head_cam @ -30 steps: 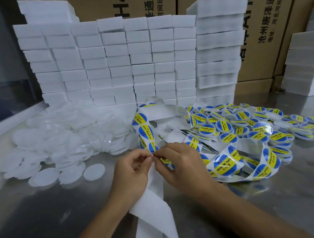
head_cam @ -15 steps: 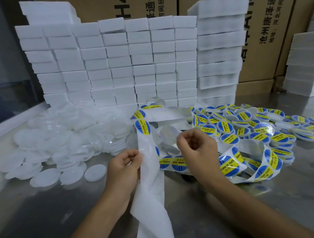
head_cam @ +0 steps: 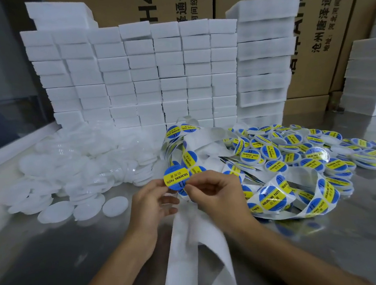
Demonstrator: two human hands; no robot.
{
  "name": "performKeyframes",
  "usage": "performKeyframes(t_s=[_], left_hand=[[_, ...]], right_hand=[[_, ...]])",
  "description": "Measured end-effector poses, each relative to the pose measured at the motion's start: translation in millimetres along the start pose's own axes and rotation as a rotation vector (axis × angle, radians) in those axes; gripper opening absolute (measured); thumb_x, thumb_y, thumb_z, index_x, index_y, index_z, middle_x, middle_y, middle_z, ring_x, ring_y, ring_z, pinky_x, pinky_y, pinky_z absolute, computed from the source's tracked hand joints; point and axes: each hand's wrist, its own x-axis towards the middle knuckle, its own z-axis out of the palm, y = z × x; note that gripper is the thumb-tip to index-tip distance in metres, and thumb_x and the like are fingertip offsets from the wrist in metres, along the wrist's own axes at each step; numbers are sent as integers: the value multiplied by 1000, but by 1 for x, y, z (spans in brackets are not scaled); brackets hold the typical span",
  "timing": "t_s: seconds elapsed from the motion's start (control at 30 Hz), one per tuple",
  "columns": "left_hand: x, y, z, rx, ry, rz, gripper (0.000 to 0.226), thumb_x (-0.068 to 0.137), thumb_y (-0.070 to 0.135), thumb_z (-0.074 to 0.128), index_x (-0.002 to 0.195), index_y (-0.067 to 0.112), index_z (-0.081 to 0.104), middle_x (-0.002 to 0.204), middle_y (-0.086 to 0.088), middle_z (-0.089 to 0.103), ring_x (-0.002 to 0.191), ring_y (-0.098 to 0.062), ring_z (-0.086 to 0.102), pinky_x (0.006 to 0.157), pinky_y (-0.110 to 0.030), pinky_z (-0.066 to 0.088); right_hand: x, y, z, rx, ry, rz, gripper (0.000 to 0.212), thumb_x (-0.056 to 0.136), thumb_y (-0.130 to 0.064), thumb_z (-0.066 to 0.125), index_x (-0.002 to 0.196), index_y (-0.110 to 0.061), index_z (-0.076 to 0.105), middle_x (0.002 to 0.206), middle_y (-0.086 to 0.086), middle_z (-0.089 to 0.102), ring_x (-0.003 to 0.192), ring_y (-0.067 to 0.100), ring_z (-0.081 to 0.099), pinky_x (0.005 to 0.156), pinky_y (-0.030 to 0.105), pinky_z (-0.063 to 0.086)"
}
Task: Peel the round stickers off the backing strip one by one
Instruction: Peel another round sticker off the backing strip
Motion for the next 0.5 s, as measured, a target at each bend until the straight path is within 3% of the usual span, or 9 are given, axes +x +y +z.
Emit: performKeyframes(t_s=[0.1,0.27,0.37,0.43,0.5], left_hand=[[2,5,-6,-68,-14,11,20,93,15,53,82,10,69,73,-7,70,58,-19,62,49,-27,51],[1,0,-6,268,77,281,20,86,6,69,72,21,71,64,3,68,54,-7,61,49,-19,50],[3,2,-9,365,75,442,28,83,8,74,69,31,71,68,8,70,60,-9,62,59,-30,55],[4,2,-12,434,71,522,28,81,9,76,75,36,70,71,11,70,64,-11,64,62,-35,56],[6,1,-12,490,94,555,27,82,12,75,82,39,70,75,12,71,66,-9,66,62,-25,55]], right_hand=[[1,4,-3,-41,-25,19,14,81,6,73,84,-7,77,84,2,75,77,12,72,75,24,57],[2,5,-3,-18,-10,82,22,83,-1,74,91,-22,72,79,-2,75,73,12,72,71,23,57],[4,6,-3,18,18,121,22,85,-3,74,89,-25,72,78,-3,76,71,10,71,70,22,58],[5,6,-4,23,14,146,19,85,-6,74,84,-26,73,77,-4,76,73,15,73,70,26,60],[6,7,-5,6,-1,166,15,86,-10,74,81,-25,73,79,-3,76,78,20,73,73,33,62]])
